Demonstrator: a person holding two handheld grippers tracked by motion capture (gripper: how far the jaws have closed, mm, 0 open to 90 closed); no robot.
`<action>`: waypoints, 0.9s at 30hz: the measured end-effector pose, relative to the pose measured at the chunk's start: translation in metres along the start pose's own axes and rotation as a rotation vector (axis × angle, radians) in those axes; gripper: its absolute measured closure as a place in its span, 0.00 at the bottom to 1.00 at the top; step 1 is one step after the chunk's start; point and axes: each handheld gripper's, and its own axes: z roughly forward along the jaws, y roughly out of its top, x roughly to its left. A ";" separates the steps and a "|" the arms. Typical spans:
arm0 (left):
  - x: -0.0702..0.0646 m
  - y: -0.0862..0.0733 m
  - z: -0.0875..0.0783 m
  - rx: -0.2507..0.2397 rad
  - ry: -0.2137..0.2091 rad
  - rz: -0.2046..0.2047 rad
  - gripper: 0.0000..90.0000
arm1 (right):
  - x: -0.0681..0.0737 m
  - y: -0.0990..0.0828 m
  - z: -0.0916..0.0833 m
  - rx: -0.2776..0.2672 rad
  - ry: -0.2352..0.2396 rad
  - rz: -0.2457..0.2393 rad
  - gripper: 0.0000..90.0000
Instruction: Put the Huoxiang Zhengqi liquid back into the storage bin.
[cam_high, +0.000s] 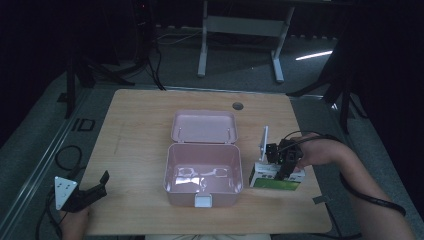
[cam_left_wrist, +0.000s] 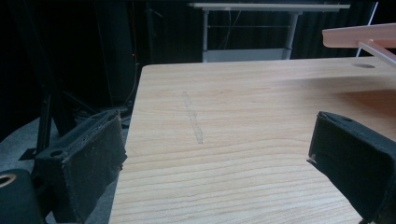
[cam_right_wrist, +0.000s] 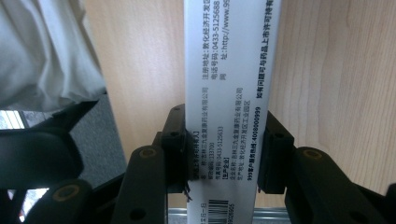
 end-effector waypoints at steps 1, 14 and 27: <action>0.000 0.000 0.000 0.001 -0.001 0.000 0.04 | 0.002 -0.001 -0.006 0.004 -0.002 0.012 0.69; 0.000 0.000 0.000 0.002 -0.001 -0.001 0.04 | 0.012 -0.002 -0.044 0.000 -0.045 0.026 0.69; 0.000 0.000 0.000 0.002 -0.002 -0.001 0.04 | 0.021 0.009 -0.092 -0.027 -0.098 0.025 0.69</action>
